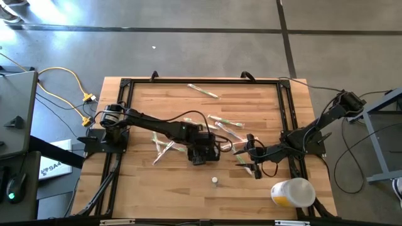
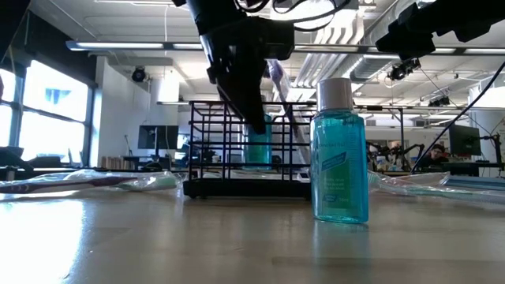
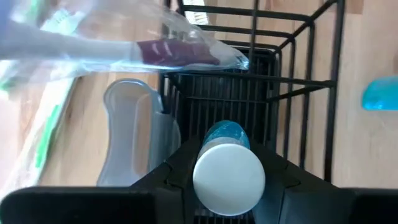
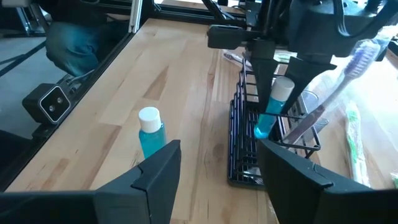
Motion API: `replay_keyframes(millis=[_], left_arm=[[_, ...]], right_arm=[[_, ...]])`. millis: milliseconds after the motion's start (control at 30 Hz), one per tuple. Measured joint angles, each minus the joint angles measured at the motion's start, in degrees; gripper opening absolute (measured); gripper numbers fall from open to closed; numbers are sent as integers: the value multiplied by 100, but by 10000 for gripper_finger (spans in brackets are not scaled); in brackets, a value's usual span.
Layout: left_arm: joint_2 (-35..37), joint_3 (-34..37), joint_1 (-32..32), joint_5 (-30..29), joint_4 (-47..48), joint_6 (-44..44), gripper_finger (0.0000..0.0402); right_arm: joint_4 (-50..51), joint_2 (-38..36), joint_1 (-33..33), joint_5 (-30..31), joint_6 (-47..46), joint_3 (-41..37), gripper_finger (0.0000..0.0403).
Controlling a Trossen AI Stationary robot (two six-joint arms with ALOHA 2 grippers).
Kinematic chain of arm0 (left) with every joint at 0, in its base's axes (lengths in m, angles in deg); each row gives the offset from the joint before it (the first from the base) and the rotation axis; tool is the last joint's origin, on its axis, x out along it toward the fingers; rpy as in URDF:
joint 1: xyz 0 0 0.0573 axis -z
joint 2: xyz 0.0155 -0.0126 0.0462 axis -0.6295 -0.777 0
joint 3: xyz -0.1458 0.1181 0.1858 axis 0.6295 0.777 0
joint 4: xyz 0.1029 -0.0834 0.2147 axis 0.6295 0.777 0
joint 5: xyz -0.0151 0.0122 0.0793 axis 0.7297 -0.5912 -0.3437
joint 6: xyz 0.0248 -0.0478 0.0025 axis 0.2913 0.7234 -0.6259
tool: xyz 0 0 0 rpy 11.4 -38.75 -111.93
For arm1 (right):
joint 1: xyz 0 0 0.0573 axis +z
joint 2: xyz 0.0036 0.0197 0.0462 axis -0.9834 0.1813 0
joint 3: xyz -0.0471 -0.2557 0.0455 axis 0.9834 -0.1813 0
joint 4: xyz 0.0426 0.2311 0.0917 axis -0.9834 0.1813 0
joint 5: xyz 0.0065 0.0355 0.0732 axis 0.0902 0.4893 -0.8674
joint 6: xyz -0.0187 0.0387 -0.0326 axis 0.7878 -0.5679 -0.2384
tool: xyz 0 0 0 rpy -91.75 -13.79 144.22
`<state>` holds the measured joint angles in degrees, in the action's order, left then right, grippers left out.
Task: Pick & Place toothbrushing station
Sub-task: Put the mouthwash into the wire organizer
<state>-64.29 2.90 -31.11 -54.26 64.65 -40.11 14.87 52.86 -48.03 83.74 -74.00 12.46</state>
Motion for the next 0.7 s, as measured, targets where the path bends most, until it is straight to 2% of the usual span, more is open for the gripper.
replay_keyframes(millis=[700], left_arm=[[-391, -31, 9, 61, -192, -122, 114]], right_arm=[[74, 0, -2, 2, -13, -2, 204]])
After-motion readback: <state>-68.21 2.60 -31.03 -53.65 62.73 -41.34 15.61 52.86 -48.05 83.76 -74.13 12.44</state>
